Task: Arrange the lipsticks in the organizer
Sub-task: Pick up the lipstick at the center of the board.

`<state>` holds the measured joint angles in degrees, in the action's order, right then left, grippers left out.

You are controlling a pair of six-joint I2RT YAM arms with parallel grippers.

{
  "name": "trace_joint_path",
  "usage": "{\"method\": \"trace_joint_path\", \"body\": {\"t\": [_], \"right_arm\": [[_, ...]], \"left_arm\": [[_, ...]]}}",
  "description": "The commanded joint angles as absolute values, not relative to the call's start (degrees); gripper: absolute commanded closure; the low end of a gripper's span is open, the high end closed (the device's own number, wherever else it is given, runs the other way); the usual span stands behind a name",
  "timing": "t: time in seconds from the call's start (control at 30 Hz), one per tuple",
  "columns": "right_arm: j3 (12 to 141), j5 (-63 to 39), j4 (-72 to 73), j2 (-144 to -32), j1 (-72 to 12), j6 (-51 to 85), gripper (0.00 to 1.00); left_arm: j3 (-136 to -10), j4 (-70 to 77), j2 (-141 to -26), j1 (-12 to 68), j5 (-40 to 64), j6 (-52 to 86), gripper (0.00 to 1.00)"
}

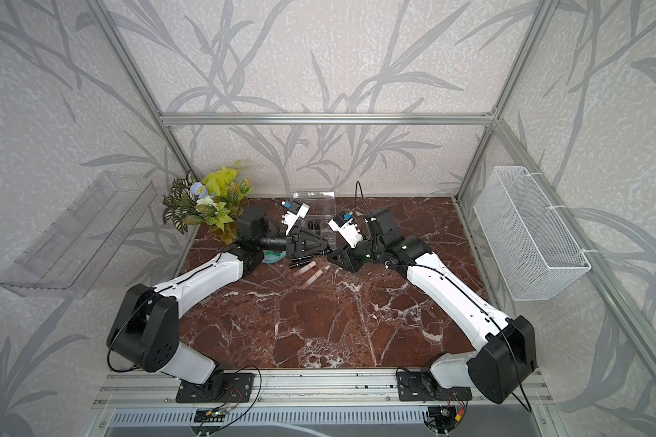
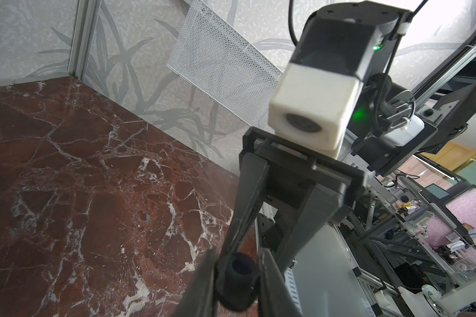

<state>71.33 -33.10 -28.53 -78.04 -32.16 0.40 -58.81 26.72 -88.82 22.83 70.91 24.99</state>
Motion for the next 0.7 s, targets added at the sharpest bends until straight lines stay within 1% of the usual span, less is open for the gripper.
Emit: {"method": "trace_joint_path", "body": {"t": [0.0,0.03,0.13,0.2,0.33,0.53,0.67], "right_arm": [[72.7,-32.5,-26.5,-77.5,-32.4,0.6,0.28],[72.2,-31.2,-26.1,-77.1,-32.4,0.8,0.18],[70.7,-24.1,-24.6,-76.4,-32.3,1.7,0.00],[69.9,-20.4,-24.1,-76.6,-32.1,2.1,0.01],[68.1,-17.5,-22.0,-77.6,-31.6,3.2,0.01],[66.5,-14.0,-19.0,-79.1,-31.6,4.2,0.01],[65.3,-14.4,-17.5,-80.2,-31.6,4.9,0.01]], "left_arm": [[-60.2,23.6,-87.6,22.9,67.1,21.3,0.82],[-60.9,20.4,-87.6,22.9,64.2,19.0,0.82],[-63.9,10.5,-88.1,22.9,53.7,12.3,0.82],[-64.9,7.6,-88.4,23.2,44.5,9.9,0.81],[-66.1,6.0,-90.8,24.3,26.8,6.0,0.81],[-68.0,10.9,-96.1,26.6,14.7,2.7,0.80],[-70.1,13.9,-100.0,28.6,7.6,-1.5,0.80]]}}
